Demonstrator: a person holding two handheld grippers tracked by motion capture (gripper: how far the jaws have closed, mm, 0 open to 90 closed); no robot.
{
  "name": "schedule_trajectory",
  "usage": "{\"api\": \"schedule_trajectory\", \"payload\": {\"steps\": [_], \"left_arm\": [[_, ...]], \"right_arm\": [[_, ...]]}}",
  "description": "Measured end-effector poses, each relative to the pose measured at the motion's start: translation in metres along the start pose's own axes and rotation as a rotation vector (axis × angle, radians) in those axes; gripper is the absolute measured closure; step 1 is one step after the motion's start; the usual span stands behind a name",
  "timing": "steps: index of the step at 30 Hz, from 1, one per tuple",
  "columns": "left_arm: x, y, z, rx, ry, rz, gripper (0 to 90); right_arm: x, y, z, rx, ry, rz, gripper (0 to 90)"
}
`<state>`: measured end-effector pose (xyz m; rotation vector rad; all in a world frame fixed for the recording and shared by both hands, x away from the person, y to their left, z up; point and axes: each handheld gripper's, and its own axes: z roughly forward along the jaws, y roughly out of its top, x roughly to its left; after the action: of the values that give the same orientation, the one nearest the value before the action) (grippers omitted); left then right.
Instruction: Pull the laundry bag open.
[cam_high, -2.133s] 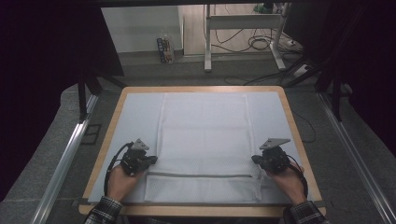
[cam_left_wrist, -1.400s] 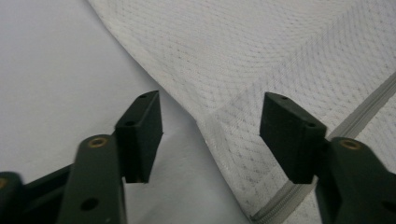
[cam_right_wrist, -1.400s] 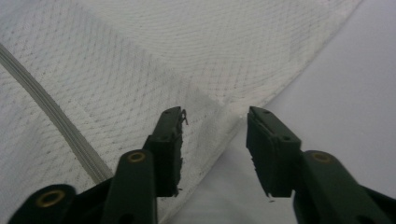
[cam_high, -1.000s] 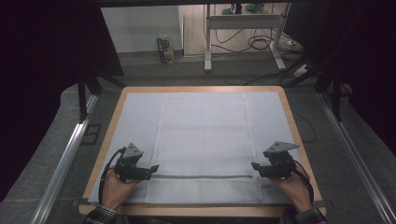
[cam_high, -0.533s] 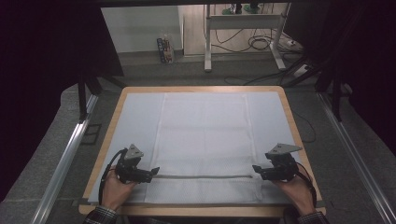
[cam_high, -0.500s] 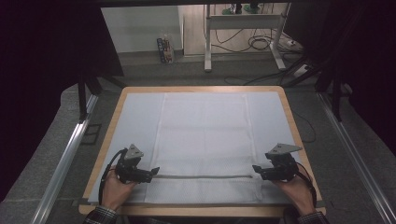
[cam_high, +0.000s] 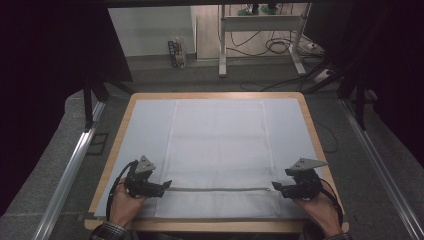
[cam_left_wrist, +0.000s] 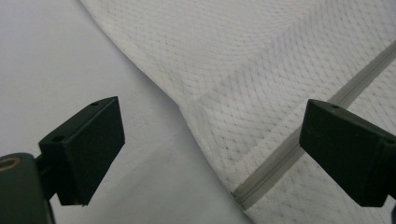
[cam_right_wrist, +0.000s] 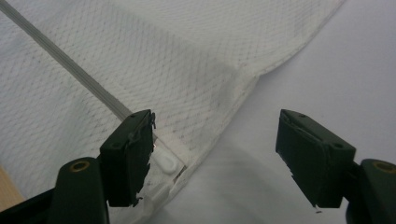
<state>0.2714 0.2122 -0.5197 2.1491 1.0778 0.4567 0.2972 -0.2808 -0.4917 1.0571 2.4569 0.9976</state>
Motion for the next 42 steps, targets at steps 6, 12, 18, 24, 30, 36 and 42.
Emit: {"api": "schedule_trajectory", "payload": {"steps": [6, 12, 18, 24, 30, 36, 42], "left_arm": [[-0.003, -0.003, -0.002, 0.006, 0.003, 0.011, 6.8], [-0.003, -0.003, 0.000, 0.024, 0.009, 0.024, 6.9], [-0.004, -0.003, 0.001, 0.032, 0.010, 0.030, 6.9], [-0.005, -0.003, 0.004, 0.047, 0.011, 0.046, 7.0], [-0.007, -0.002, 0.004, 0.044, 0.022, 0.058, 7.0], [-0.008, -0.002, 0.005, 0.051, 0.025, 0.068, 7.0], [-0.009, 0.000, 0.004, 0.038, 0.021, 0.071, 7.1]], "right_arm": [[0.007, -0.006, -0.007, 0.005, 0.003, -0.006, 18.5], [0.017, -0.014, -0.005, 0.039, 0.006, -0.048, 9.3], [0.023, -0.016, 0.004, 0.095, 0.022, -0.047, 7.8], [0.029, -0.014, 0.019, 0.199, -0.001, -0.102, 17.7], [0.037, -0.014, 0.015, 0.205, -0.019, -0.051, 41.2], [0.042, -0.015, 0.012, 0.185, -0.036, -0.033, 65.8], [0.041, -0.015, 0.010, 0.172, -0.029, -0.039, 82.3]]}}
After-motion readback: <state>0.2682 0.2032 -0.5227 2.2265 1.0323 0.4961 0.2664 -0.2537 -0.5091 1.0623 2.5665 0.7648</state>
